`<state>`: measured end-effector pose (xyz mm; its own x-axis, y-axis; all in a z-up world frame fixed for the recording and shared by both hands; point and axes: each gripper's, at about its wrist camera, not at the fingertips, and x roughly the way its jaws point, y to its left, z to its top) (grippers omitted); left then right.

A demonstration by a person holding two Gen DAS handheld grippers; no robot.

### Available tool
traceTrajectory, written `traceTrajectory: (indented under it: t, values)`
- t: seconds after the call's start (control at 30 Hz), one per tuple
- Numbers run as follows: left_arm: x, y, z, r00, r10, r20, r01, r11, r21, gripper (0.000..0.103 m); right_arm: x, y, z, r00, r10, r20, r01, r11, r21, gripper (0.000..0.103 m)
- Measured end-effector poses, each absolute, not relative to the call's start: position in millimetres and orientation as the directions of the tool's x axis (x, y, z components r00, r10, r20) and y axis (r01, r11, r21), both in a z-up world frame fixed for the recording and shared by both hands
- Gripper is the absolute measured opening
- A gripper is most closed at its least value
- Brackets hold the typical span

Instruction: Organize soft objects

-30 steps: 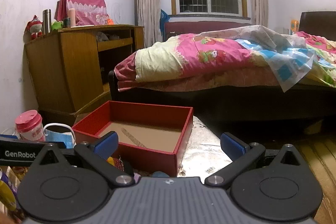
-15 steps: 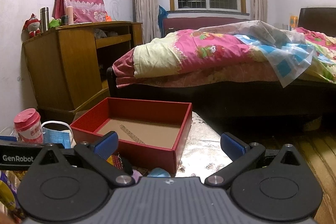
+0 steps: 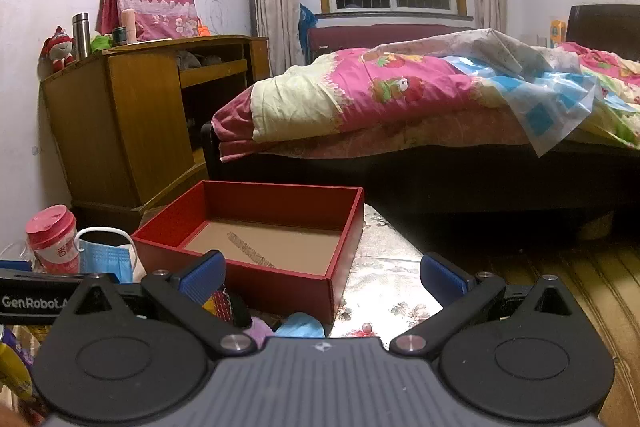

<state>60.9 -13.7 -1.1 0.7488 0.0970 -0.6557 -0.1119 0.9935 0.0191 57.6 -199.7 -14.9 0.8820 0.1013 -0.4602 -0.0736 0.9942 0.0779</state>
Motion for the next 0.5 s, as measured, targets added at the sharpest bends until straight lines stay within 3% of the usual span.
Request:
traceTrajectory:
  t: [0.3, 0.5]
  values:
    - [42.8, 13.7, -11.1, 0.671, -0.047, -0.740, -0.045, 0.994, -0.104, 0.098, 32.1, -220.3, -9.5, 0.865, 0.084, -0.494, -0.073, 0.996, 0.042, 0.079]
    - [17.4, 15.2, -12.6, 0.665, -0.050, -0.745, 0.006, 0.998, -0.062, 0.098, 16.6, -225.5, -24.4, 0.805, 0.063, -0.591, -0.114, 0.992, -0.050, 0.079]
